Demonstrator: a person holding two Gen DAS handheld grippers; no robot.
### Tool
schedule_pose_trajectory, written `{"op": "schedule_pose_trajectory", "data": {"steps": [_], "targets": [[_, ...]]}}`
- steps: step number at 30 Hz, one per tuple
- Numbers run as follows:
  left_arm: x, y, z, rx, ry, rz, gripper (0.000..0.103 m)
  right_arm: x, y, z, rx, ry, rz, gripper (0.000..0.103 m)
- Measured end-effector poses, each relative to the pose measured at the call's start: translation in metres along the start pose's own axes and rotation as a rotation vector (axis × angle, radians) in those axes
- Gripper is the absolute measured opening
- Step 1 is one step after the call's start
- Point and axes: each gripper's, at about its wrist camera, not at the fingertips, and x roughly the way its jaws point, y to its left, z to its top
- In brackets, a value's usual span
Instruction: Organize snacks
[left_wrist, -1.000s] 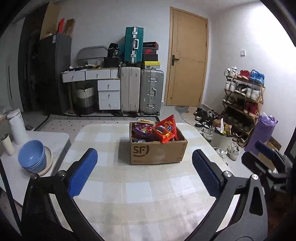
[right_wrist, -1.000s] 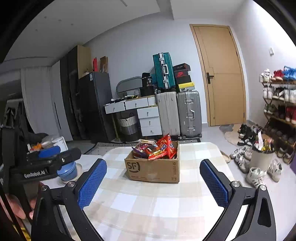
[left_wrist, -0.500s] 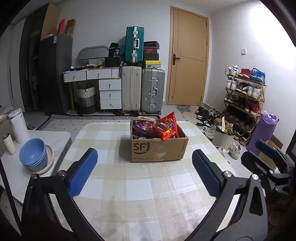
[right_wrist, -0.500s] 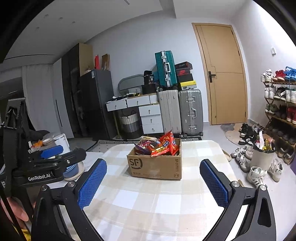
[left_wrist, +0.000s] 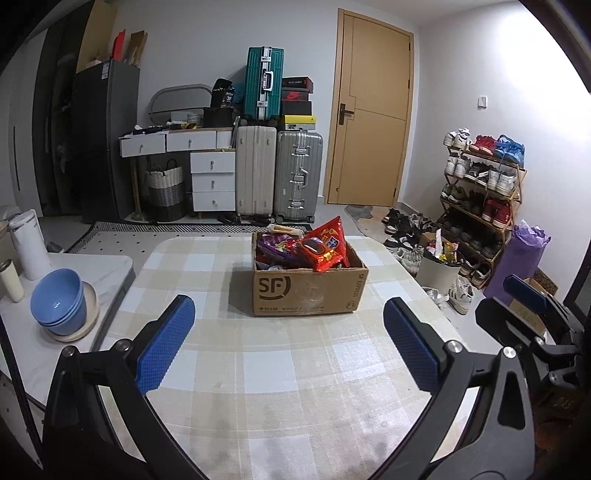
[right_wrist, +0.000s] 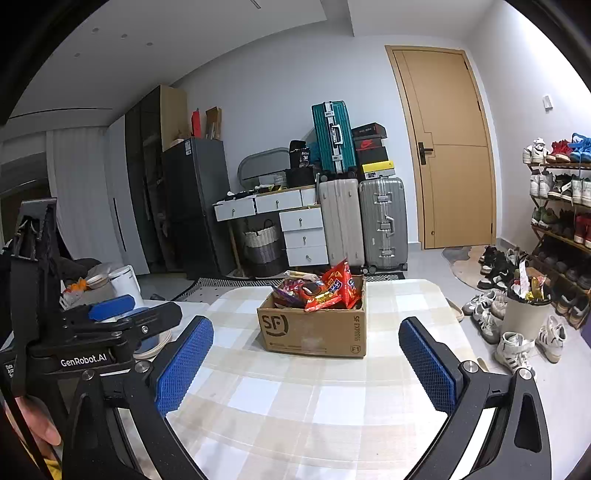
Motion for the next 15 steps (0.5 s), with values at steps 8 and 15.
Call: {"op": "schedule_pose_trajectory", "data": {"steps": [8,15], "targets": [[0.0047,0.0021,0.0014,-0.014,0.016,-0.016,0.102,0.0009,-0.0007,0.0014,-0.002,0.003,0.006,0.102],[0.0068,0.0007,-0.0001,-0.017,0.016,-0.009,0.102,0.0018,-0.0010,0.0017,-0.001,0.004,0.008,0.102]]}}
